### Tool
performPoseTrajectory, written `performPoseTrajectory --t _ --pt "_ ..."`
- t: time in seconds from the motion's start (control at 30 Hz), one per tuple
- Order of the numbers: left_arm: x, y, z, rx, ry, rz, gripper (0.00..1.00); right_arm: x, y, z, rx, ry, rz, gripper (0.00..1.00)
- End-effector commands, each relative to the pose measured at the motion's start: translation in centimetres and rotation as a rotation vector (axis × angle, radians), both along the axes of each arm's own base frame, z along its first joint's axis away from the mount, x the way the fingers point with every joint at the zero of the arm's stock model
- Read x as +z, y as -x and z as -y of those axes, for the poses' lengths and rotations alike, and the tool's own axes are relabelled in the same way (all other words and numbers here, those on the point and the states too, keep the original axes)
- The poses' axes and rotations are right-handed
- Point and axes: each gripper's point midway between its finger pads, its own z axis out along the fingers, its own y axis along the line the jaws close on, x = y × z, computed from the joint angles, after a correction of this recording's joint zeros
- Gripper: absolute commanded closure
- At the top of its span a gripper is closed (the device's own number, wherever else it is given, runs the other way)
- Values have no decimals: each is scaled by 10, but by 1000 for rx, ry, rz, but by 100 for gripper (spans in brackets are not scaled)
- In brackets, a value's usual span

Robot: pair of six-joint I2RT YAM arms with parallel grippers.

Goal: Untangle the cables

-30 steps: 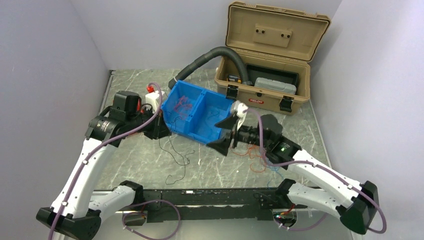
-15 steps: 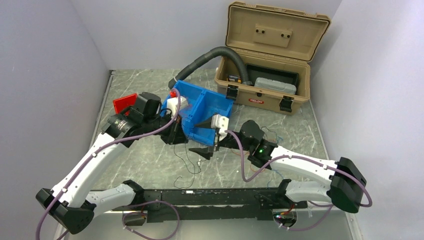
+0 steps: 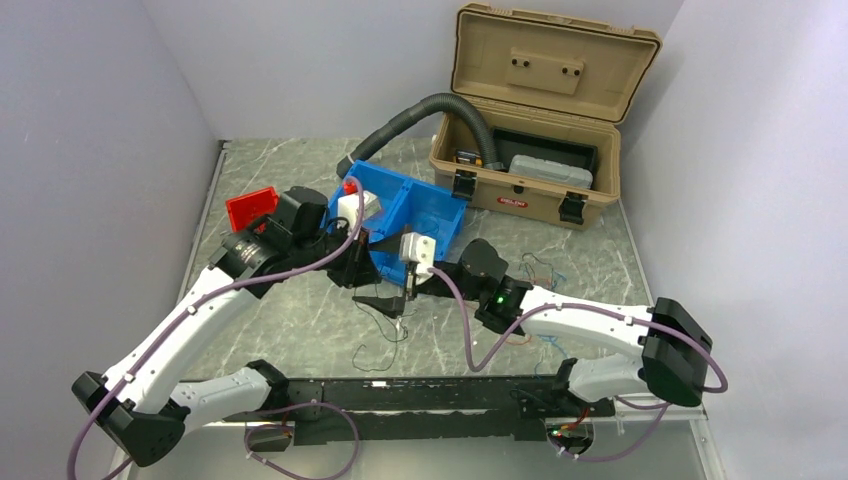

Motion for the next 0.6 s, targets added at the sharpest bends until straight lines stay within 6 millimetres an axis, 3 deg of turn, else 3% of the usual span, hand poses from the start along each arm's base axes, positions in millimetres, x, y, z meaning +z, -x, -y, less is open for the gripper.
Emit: performPoseTrajectory --t 0.0,0.3,0.57 --pt "13 -7 7 19 34 38 100 19 2 -13 -13 -47 48 7" --pt "33 6 2 7 79 67 100 -21 -12 -14 -88 23 2 9" --pt "35 11 -4 14 64 66 100 -45 -10 -10 -86 112 -4 25"
